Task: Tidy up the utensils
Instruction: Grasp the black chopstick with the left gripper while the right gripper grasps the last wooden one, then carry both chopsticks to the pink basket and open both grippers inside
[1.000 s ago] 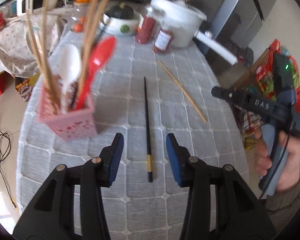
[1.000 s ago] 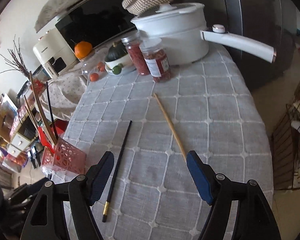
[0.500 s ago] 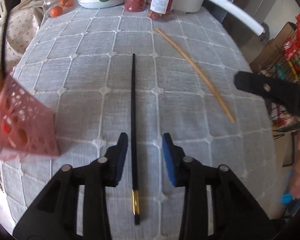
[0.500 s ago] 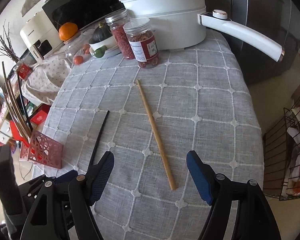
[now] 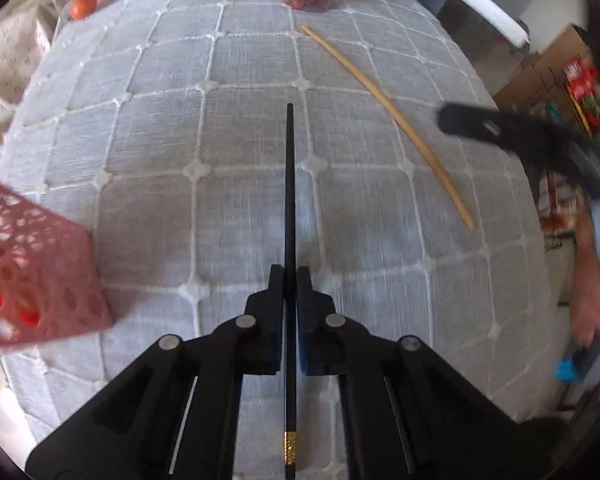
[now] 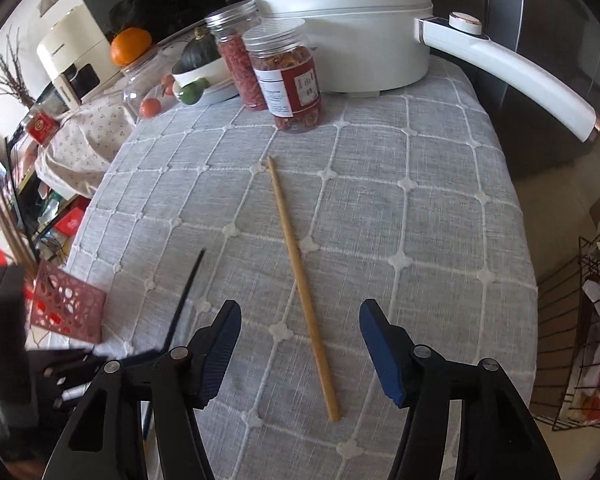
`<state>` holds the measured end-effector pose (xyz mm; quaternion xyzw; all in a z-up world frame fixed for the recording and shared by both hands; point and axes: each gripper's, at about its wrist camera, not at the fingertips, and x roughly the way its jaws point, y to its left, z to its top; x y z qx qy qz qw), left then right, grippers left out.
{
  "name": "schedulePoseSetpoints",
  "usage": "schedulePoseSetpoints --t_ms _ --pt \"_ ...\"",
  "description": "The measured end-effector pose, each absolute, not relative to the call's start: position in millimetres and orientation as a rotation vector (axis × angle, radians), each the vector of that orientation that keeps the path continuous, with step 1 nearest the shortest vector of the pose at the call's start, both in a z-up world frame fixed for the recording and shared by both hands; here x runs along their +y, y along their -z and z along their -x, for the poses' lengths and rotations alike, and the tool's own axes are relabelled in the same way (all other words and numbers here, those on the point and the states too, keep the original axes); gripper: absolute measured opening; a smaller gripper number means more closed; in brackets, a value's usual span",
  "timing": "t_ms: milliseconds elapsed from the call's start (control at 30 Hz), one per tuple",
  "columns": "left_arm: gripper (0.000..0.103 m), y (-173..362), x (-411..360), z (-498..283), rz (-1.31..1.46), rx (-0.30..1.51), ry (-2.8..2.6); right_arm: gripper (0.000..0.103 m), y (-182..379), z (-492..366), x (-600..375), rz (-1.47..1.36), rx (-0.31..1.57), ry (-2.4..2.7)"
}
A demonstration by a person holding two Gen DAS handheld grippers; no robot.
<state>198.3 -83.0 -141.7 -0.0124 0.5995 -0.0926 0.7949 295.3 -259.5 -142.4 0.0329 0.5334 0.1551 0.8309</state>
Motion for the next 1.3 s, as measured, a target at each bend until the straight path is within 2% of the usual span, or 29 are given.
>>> schedulePoseSetpoints --t_ms 200,333,367,400,467,500,633,933,1133,1300 --pt "0.007 95.0 -85.1 -136.6 0.000 1.168 0.292 0.057 155.3 -313.0 -236.8 0.037 1.155 -0.353" --pt "0.007 80.6 -77.0 -122.8 -0.040 1.056 0.293 0.053 163.5 -323.7 -214.2 0.127 1.150 -0.347" --pt "0.007 81.8 -73.6 -124.3 -0.036 1.046 0.283 0.046 168.3 -325.3 -209.8 0.155 1.158 -0.342" --pt "0.007 83.7 -67.8 -127.1 -0.013 1.051 0.285 0.032 173.0 -325.9 -206.6 0.171 1.171 -0.347" --pt "0.007 88.2 -59.2 -131.4 0.034 1.061 0.291 0.011 180.4 -322.4 -203.7 0.205 1.175 -0.347" --pt "0.007 88.8 -57.6 -130.4 0.044 1.057 0.293 0.007 180.3 -320.7 -202.3 0.231 1.186 -0.339" --pt "0.007 81.6 -56.8 -127.0 0.048 1.008 0.297 0.007 153.2 -309.2 -208.3 0.181 1.151 -0.293" --pt "0.007 46.4 -42.6 -110.2 0.072 0.869 0.364 0.007 65.9 -253.4 -248.6 -0.133 0.896 -0.348" --pt "0.007 22.4 -24.1 -93.1 0.111 0.773 0.398 0.007 47.4 -209.9 -253.2 -0.394 0.783 -0.431" --pt "0.007 -0.1 2.3 -78.9 0.148 0.687 0.411 0.007 21.0 -169.2 -231.2 -0.415 0.614 -0.496"
